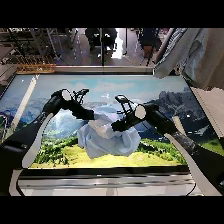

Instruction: Fold the clothes and pants, and hang the long-sleeved shirts on hangers.

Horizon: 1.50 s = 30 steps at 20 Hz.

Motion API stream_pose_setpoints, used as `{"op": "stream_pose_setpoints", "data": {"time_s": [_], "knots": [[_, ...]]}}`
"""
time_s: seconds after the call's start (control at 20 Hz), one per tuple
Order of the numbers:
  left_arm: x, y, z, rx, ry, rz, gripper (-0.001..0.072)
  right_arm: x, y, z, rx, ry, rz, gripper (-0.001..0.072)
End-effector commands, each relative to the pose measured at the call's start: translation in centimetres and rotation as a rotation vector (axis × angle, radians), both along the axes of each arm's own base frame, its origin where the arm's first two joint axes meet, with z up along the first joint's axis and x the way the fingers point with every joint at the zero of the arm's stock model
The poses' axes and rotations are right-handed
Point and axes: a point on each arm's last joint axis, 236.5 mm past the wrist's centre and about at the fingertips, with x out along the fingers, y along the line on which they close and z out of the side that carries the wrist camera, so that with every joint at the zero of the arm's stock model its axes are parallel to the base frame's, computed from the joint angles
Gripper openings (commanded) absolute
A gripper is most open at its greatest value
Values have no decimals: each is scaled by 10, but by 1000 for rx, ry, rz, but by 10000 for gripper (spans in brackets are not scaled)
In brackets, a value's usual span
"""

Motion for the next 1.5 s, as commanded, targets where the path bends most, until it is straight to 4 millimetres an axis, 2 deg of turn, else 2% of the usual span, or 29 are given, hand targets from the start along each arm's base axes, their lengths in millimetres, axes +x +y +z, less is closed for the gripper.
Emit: {"op": "stream_pose_setpoints", "data": {"time_s": [0.0,0.05,0.1,0.15,0.2,0.25,0.3,0.35,0.4,0.45,0.55,0.6,0.65,0.7,0.75,0.8,0.85,0.95,1.0,1.05,1.1,1.15,1.25,1.3,1.35,1.45], "knots": [[22,4,-31,4,28,178,442,-6,3,3,17,19,4,21],[24,4,-40,5,38,192,369,-7,5,4,27,25,5,21],[24,4,-47,8,44,194,224,-9,7,6,38,30,6,21],[25,4,-50,7,46,196,9,-11,7,10,37,26,15,21],[26,6,-47,8,31,180,12,-13,4,15,28,8,49,21],[31,12,-35,6,-6,156,11,-13,0,23,13,-28,72,21],[37,22,-14,0,-54,138,11,-3,-9,34,-16,-101,69,21],[45,32,20,-19,-119,125,11,14,-14,50,-25,-200,53,21],[54,42,60,-53,-195,137,11,38,-10,75,10,-326,23,21],[63,51,114,-121,-286,173,11,65,1,109,81,-456,-21,21],[70,67,235,-291,-491,238,11,112,22,192,285,-707,-131,21],[66,78,287,-349,-584,257,11,129,27,233,373,-806,-177,21],[56,90,333,-389,-672,273,11,139,31,262,428,-867,-196,21],[46,101,359,-393,-727,285,11,144,36,282,452,-896,-191,21],[34,109,365,-362,-736,286,11,144,40,288,443,-888,-165,20],[21,110,353,-328,-692,267,11,139,45,279,404,-842,-116,21],[3,101,326,-308,-593,220,11,133,43,260,363,-764,-89,21],[-27,66,262,-288,-415,110,11,117,18,200,282,-498,-131,27],[-36,50,229,-288,-356,93,11,106,-3,165,242,-339,-180,216],[-43,36,199,-289,-309,104,11,90,-19,133,214,-189,-209,484],[-52,24,166,-284,-262,117,11,69,-26,103,212,-37,-221,539],[-63,13,136,-273,-219,122,11,45,-21,76,237,102,-216,546],[-93,-4,78,-239,-123,104,11,2,9,35,307,305,-206,570],[-108,-9,57,-223,-85,92,11,-18,27,14,332,377,-208,637],[-122,-13,38,-206,-53,79,11,-36,43,-4,351,428,-217,652],[-144,-18,15,-184,-6,55,11,-58,65,-33,361,472,-240,649]]}}
